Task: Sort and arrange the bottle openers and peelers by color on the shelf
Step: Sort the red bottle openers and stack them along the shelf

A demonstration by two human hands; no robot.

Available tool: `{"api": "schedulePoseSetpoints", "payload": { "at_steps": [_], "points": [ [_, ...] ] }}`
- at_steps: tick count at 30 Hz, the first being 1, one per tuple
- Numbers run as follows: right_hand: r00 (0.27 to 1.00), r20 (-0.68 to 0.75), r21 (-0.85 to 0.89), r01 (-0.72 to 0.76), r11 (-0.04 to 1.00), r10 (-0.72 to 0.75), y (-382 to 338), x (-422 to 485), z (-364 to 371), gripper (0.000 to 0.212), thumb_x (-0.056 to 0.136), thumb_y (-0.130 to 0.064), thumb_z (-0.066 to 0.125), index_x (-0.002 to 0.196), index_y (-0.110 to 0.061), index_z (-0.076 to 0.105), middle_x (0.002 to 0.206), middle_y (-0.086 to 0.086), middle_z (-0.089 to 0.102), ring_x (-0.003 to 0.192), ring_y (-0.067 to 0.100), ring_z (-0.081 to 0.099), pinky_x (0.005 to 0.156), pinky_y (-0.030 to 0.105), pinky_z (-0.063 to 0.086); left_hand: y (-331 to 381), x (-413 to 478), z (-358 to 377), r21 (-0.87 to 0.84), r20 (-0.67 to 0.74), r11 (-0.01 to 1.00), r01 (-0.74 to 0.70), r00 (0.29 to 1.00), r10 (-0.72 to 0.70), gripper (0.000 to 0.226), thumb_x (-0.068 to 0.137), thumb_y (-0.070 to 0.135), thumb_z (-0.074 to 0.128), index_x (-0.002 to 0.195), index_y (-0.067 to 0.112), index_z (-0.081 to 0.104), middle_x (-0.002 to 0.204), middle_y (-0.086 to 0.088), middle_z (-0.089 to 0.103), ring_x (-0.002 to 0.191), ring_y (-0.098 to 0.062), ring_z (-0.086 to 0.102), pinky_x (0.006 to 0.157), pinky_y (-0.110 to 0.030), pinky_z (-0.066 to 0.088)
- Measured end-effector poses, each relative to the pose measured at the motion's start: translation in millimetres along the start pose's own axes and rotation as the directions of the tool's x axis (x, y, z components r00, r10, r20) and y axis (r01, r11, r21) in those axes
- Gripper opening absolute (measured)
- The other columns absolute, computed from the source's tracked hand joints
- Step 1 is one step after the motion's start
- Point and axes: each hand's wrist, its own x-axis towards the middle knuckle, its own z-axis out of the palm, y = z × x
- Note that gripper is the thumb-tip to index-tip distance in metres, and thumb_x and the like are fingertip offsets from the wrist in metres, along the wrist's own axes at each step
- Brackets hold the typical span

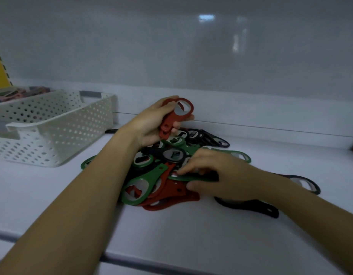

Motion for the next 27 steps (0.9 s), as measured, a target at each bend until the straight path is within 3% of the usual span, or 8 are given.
{"api": "schedulePoseSetpoints", "payload": {
  "at_steps": [2, 5, 8, 11, 13, 19, 23, 27],
  "points": [
    [0.999, 0.045, -0.181, 0.0, 0.984, 0.008, 7.6, 2.0, 6.1, 0.039, 0.087, -0.045, 0.049, 0.123, -0.033, 0.057, 0.105, -0.018, 0.042, 0.102, 0.002, 0.041, 0.092, 0.02, 0.036, 0.5, 0.1, -1.6, -0.039, 0.011, 0.999, 0.009, 1.0, -0.008, 0.025, 0.101, 0.016, 0.032, 0.125, 0.015, 0.039, 0.099, -0.022, 0.067, 0.05, -0.013, 0.055, 0.047, -0.02, 0.048],
    [0.995, -0.1, -0.297, -0.036, 0.954, 0.006, 8.8, 4.3, 7.1, 0.037, 0.082, -0.034, 0.046, 0.111, -0.024, 0.066, 0.106, -0.005, 0.052, 0.099, 0.012, 0.046, 0.088, 0.034, 0.045, -0.5, 1.3, -5.1, -0.075, 0.03, 0.996, 0.037, 0.999, -0.035, 0.028, 0.1, 0.015, 0.03, 0.126, 0.01, 0.04, 0.104, -0.022, 0.064, 0.055, -0.015, 0.059, 0.052, -0.023, 0.052],
    [0.975, -0.199, -0.197, 0.064, 0.978, -0.104, 2.5, 7.0, 11.9, 0.039, 0.079, -0.038, 0.044, 0.105, -0.02, 0.066, 0.11, -0.001, 0.058, 0.099, 0.01, 0.046, 0.087, 0.03, 0.044, -1.1, 3.6, -7.0, -0.092, 0.007, 0.992, 0.082, 0.997, -0.082, 0.028, 0.098, 0.018, 0.031, 0.119, 0.009, 0.047, 0.101, -0.017, 0.066, 0.058, -0.014, 0.057, 0.055, -0.024, 0.053],
    [0.992, -0.06, -0.071, 0.103, 0.992, -0.108, -11.2, 13.3, 22.5, 0.059, 0.081, -0.055, 0.053, 0.133, -0.027, 0.047, 0.139, -0.009, 0.043, 0.126, 0.006, 0.029, 0.105, 0.024, 0.025, -0.3, 4.2, -7.7, -0.101, -0.025, 0.991, 0.086, 0.996, -0.089, 0.026, 0.097, 0.023, 0.033, 0.11, 0.012, 0.052, 0.098, -0.013, 0.064, 0.058, -0.012, 0.054, 0.057, -0.024, 0.053],
    [0.997, 0.008, -0.086, 0.081, 0.993, -0.081, -15.2, 16.5, 25.9, 0.066, 0.081, -0.056, 0.057, 0.139, -0.029, 0.039, 0.144, -0.012, 0.038, 0.131, 0.006, 0.022, 0.108, 0.025, 0.02, 0.3, 3.5, -8.1, -0.129, -0.03, 0.99, 0.061, 0.997, -0.065, 0.022, 0.096, 0.021, 0.032, 0.107, 0.02, 0.052, 0.097, -0.014, 0.062, 0.058, -0.014, 0.054, 0.058, -0.026, 0.052],
    [0.995, -0.087, -0.022, 0.037, 0.999, -0.039, -14.9, 15.5, 17.0, 0.045, 0.083, -0.042, 0.063, 0.123, -0.027, 0.054, 0.107, -0.015, 0.058, 0.102, -0.002, 0.043, 0.085, 0.008, 0.033, -0.4, 3.4, -9.6, -0.132, -0.033, 0.991, 0.035, 0.999, -0.04, 0.028, 0.094, 0.016, 0.029, 0.104, 0.03, 0.051, 0.095, -0.014, 0.059, 0.061, -0.017, 0.054, 0.063, -0.03, 0.052],
    [0.968, -0.246, -0.044, 0.036, 0.998, -0.046, -6.2, 17.3, 17.3, 0.022, 0.089, -0.029, 0.059, 0.108, -0.017, 0.056, 0.089, -0.008, 0.069, 0.081, 0.004, 0.059, 0.072, 0.024, 0.048, -1.6, 3.3, -8.2, -0.128, -0.068, 0.991, 0.032, 0.997, -0.041, 0.027, 0.095, 0.016, 0.03, 0.104, 0.029, 0.051, 0.095, -0.014, 0.059, 0.062, -0.017, 0.054, 0.063, -0.03, 0.052],
    [0.936, -0.316, 0.176, -0.105, 0.979, 0.157, 12.1, 13.8, 5.1, 0.01, 0.091, -0.019, 0.056, 0.097, -0.027, 0.056, 0.08, -0.014, 0.063, 0.071, -0.002, 0.059, 0.067, 0.009, 0.046, -1.9, 4.8, -9.8, -0.158, -0.11, 0.988, -0.003, 0.994, -0.014, 0.029, 0.093, 0.01, 0.03, 0.109, 0.025, 0.05, 0.092, -0.015, 0.056, 0.062, -0.019, 0.057, 0.063, -0.032, 0.054]
  ]
}}
